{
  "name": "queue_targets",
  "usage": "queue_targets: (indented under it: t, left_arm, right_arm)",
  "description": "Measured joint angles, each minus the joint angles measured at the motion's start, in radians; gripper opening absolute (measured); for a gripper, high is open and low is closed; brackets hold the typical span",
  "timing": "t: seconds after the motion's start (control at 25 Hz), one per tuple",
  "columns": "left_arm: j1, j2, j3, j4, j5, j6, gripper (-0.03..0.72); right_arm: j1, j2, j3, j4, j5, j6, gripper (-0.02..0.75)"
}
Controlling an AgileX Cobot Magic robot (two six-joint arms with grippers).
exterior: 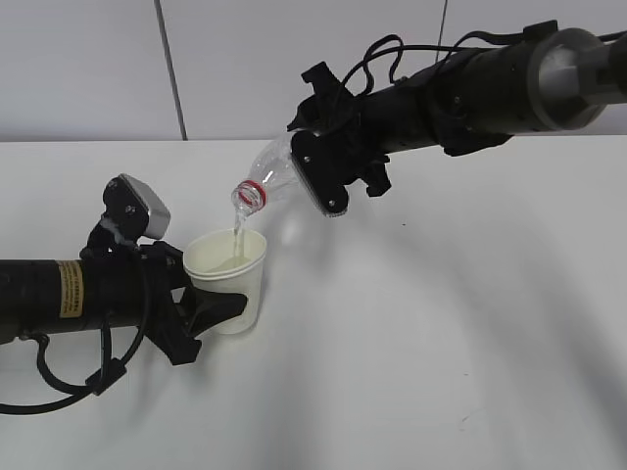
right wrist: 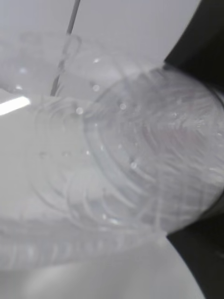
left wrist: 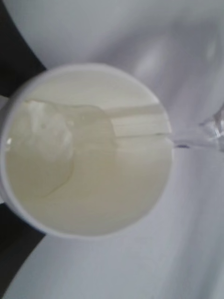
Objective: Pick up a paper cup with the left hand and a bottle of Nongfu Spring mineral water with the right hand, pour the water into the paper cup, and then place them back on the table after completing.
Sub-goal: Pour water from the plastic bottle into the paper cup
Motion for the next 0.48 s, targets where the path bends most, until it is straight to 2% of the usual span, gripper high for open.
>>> queue_targets:
  t: [0.48]
  left_arm:
    - [0.0, 0.0, 0.0, 0.0, 0.005, 0.0, 0.383]
  right_arm:
    - [0.0, 0.0, 0.0, 0.0, 0.002, -0.019, 0.449]
